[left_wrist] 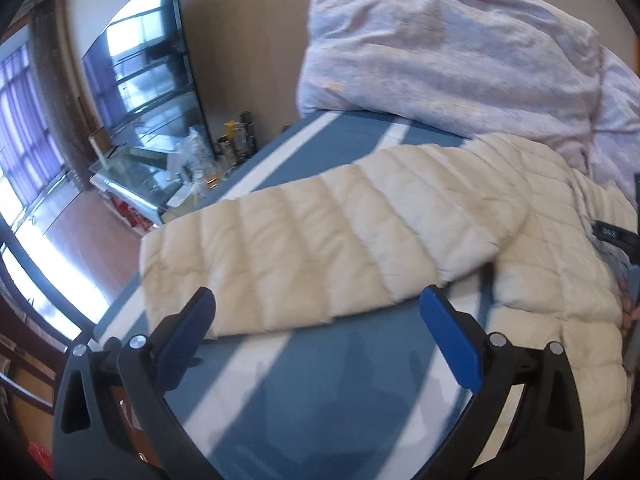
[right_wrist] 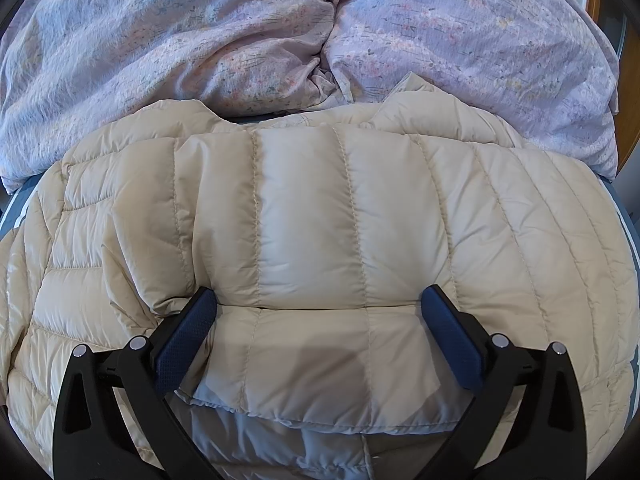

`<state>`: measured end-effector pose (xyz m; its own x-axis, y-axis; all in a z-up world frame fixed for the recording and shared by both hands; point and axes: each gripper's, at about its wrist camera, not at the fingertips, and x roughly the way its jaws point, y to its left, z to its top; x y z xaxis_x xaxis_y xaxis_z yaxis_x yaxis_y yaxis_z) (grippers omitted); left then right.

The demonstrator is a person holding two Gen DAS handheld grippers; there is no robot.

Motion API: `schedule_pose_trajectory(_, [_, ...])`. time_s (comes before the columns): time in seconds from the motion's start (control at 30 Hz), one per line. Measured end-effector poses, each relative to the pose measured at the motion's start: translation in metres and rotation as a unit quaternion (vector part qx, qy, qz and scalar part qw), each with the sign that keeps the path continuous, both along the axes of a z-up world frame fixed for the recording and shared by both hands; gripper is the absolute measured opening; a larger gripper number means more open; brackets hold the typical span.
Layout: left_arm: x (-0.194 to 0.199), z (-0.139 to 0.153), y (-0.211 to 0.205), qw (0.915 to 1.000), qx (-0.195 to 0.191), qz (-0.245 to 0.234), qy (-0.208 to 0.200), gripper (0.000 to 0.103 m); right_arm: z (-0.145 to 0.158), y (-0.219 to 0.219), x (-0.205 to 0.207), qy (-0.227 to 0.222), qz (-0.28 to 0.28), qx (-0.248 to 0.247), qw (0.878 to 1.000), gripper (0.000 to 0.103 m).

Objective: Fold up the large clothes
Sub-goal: 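Move the left gripper to the other sleeve and grasp its cuff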

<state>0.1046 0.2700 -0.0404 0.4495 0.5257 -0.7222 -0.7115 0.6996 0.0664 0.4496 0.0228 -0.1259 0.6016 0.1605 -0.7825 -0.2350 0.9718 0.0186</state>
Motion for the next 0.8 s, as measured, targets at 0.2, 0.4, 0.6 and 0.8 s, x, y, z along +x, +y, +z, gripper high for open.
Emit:
schedule_pose_trajectory(0.2, [-0.025, -0.001, 0.042, 0.9986, -0.008, 0.053, -0.004, 0.101, 0.0, 0.0, 0.0, 0.0, 0.0, 0.0, 1.0, 0.102])
schedule_pose_trajectory(0.4, [-0.043, -0.008, 0.07, 0.9957, -0.015, 0.091, -0.006, 0.101, 0.0, 0.0, 0.0, 0.0, -0.001, 0.0, 1.0, 0.102])
schedule_pose_trajectory(0.6, [-0.05, -0.019, 0.085, 0.9939, -0.034, 0.105, -0.005, 0.101, 0.0, 0.0, 0.0, -0.001, -0.001, 0.001, 1.0, 0.102])
schedule_pose_trajectory(0.8, [-0.057, -0.031, 0.098, 0.99, -0.08, 0.114, -0.019, 0.094, 0.0, 0.0, 0.0, -0.001, -0.001, 0.001, 1.0, 0.102])
